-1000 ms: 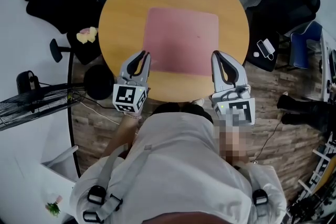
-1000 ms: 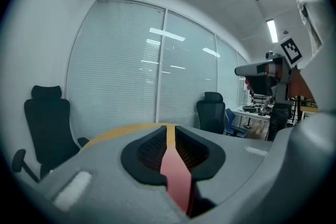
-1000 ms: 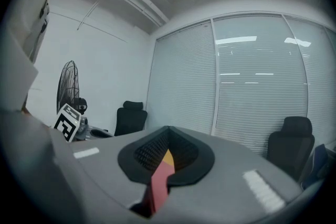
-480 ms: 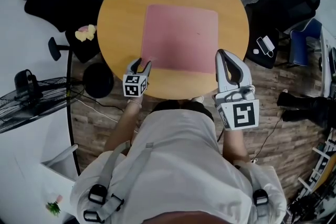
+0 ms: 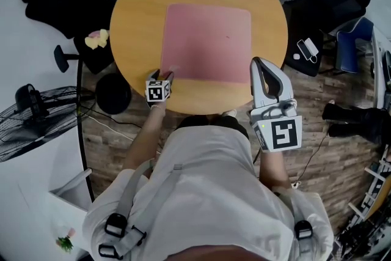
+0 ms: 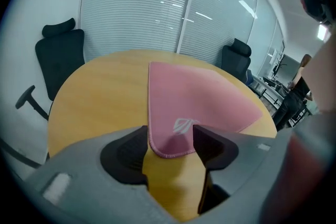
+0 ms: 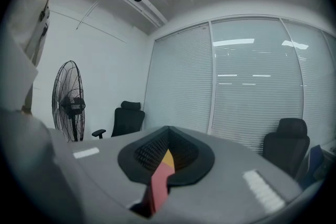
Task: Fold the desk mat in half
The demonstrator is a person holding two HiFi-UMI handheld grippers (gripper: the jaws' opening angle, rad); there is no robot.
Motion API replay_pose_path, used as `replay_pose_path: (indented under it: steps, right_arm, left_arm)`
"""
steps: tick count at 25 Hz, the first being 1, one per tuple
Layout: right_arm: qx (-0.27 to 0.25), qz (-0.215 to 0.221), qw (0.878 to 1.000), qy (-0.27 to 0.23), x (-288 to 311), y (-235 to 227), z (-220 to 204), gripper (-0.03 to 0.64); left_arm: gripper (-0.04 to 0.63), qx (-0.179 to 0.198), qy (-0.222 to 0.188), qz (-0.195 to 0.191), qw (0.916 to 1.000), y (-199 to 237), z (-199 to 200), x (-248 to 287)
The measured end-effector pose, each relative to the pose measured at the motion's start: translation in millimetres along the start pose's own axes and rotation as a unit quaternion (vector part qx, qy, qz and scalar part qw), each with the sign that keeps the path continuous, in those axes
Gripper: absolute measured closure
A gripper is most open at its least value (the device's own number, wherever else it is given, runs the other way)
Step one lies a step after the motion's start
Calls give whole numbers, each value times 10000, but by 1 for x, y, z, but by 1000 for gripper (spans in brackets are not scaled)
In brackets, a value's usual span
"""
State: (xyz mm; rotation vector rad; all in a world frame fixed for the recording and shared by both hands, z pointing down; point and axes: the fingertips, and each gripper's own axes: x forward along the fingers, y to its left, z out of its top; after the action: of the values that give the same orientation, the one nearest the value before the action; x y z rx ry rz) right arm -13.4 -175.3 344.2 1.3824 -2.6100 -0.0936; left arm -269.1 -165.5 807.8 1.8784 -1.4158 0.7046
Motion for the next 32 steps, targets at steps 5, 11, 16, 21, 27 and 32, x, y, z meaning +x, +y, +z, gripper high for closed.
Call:
replay_pose_path:
  steps: [5,11,16,21,27,32]
  right_arm:
    - [27,-6,10000,33,3,0,-2,612]
    - [38,-66,10000,46,5,-7,-3,612]
    - [66,-70,9999,127,5,-10,-10,612]
    - [75,-118,9999,98,2,-18,-11,612]
    - [82,-154,9998,85,-4,-28,-10,612]
    - [100,-139,9998,73,-8,-37,-12,612]
  left_arm:
    - [318,-283,147,162,9994,7,-11,11]
    - [345,61,167,248,9995,3,-12,14]
    - [437,95,176,76,9998,-8,-12,16]
    - [523,-161,220,-155,9995,-18,-11,17]
    - [538,156,130,-93,9998,-25,0,9]
    - [548,694,110,-103,9975,-39,10,5]
